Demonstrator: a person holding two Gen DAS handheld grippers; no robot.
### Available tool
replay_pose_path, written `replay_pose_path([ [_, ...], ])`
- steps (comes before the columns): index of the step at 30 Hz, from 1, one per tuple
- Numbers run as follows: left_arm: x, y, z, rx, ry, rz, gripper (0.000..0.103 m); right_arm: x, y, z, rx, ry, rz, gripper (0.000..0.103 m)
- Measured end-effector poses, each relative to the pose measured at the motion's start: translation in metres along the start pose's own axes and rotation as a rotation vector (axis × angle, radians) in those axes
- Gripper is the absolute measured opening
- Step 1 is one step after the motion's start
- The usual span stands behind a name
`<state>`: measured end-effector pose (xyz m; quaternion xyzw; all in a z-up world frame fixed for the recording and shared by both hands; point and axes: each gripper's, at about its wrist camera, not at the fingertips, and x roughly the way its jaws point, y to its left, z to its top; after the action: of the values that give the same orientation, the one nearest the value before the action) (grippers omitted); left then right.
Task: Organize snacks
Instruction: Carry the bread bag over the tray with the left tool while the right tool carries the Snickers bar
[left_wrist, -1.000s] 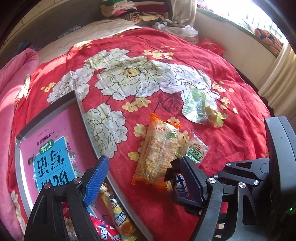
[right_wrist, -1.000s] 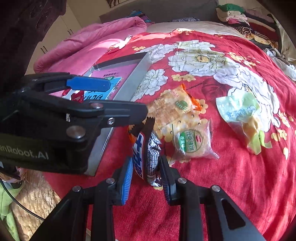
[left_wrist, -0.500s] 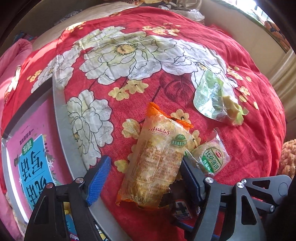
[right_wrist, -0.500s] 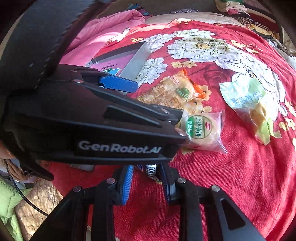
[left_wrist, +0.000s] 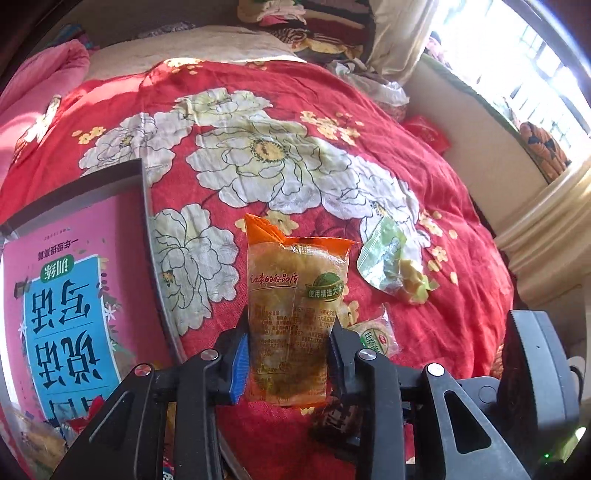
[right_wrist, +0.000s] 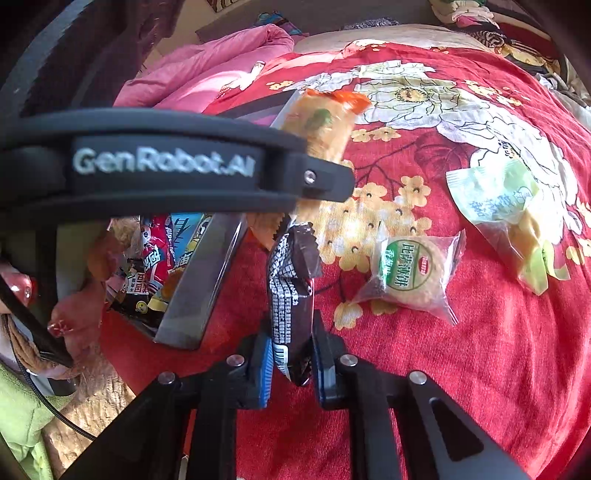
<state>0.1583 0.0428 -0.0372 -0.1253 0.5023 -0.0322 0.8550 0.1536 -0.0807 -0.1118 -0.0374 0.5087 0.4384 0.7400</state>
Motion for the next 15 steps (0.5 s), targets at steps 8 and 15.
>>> replay_pose_path([
  [8,-0.058,0.022,-0.002,-0.068,-0.119,-0.008,0.036,-0.023,-0.004,0.003,0.019,-0.081,0.038,0.018],
  [15,-0.110,0.050,-0.017,-0.130,-0.210,0.022,0.036,-0.041,0.014,0.009,-0.015,-0.160,0.081,0.018],
])
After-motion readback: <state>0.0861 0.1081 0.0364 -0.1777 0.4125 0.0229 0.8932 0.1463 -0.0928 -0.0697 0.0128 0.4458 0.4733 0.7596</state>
